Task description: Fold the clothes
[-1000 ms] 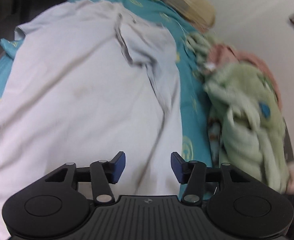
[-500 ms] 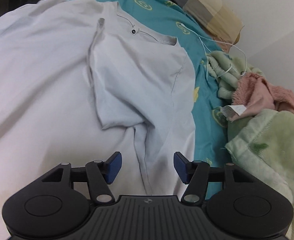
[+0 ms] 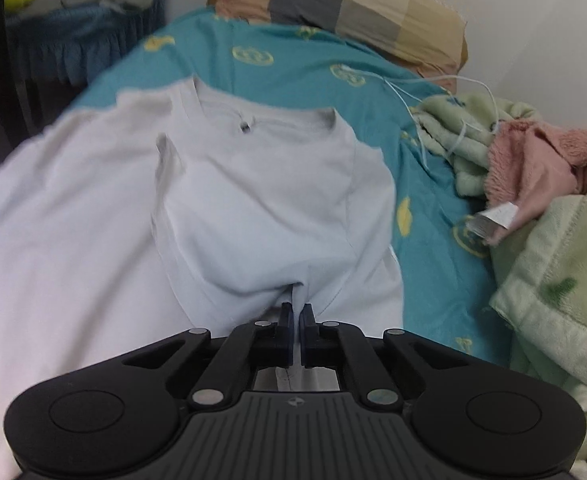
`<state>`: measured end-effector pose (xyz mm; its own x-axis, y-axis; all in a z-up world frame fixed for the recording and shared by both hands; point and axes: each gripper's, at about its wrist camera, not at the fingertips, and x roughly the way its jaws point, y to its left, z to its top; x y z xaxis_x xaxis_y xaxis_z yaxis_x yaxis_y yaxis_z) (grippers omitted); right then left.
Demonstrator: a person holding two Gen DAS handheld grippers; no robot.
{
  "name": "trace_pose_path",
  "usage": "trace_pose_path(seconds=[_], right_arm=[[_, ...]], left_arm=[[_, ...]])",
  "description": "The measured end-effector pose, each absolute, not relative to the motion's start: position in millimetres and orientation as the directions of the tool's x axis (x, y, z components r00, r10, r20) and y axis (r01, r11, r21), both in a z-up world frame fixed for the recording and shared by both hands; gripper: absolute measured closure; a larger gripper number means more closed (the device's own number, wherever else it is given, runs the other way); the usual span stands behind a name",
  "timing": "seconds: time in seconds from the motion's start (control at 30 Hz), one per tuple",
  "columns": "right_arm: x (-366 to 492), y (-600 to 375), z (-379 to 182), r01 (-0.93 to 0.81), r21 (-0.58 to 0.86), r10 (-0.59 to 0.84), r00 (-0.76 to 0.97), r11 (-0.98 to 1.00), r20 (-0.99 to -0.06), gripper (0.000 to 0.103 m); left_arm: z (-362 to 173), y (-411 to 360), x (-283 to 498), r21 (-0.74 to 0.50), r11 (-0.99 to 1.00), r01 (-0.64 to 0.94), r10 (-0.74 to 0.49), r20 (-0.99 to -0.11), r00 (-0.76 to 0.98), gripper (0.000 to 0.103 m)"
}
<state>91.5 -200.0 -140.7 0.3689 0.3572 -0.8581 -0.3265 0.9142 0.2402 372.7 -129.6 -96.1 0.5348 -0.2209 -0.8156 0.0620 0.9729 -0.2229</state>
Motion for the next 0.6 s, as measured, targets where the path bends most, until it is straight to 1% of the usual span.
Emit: trace_pose_path(seconds=[0.13,0.23,0.33,0.4,0.43,0.47,0.5,0.53,0.6], right_arm=[[89.0,-201.1,-138.9,-0.348,0.242,0.366,0.355,0.906,-0.860,0.062],[87.9,-203.5,-138.3,-0.348,0.253,0.375,0.349,0.903,-0.859,0.062],[88.7,-206.7,-137.4,-0.341,0.273,0.390,0.345,0.899,-0.854,0.062],[90.7,-211.3,-135.7,-0.329,0.299,0.409,0.349,0.896,-0.843,0.062],[91.0,-214.1,-134.0,-0.325,0.309,0.419,0.356,0.894,-0.836,0.062],[92.2,-216.0,-131.2,-0.320,0.318,0.426,0.366,0.892,-0.827,0.062],[91.5,-218.1,-127.5,-0.316,0.326,0.434,0.381,0.891,-0.817,0.062],[90.6,-220.9,-124.0,-0.312,0.326,0.435,0.402,0.892,-0.805,0.062],[88.9,-226.4,-116.9,-0.304,0.326,0.436,0.445,0.895,-0.782,0.061]], left_arm=[[-103.7,-125.4,387.6,-0.153,0.988,0.030,-0.145,-0.829,0.540,0.100],[-123.7,-121.0,390.4,-0.139,0.990,0.019,-0.128,-0.840,0.527,0.100],[-134.4,-113.6,387.3,-0.177,0.984,0.034,-0.167,-0.825,0.539,0.099],[-131.9,-108.6,380.0,-0.194,0.979,0.061,-0.195,-0.812,0.550,0.093],[-129.2,-105.2,375.2,-0.206,0.976,0.073,-0.211,-0.807,0.552,0.092],[-124.9,-100.9,368.6,-0.219,0.972,0.082,-0.227,-0.801,0.554,0.088],[-119.9,-96.2,361.2,-0.232,0.968,0.091,-0.243,-0.796,0.555,0.086],[-113.8,-90.4,351.8,-0.244,0.964,0.105,-0.261,-0.788,0.558,0.086],[-97.6,-79.2,324.9,-0.226,0.964,0.137,-0.263,-0.771,0.580,0.086]])
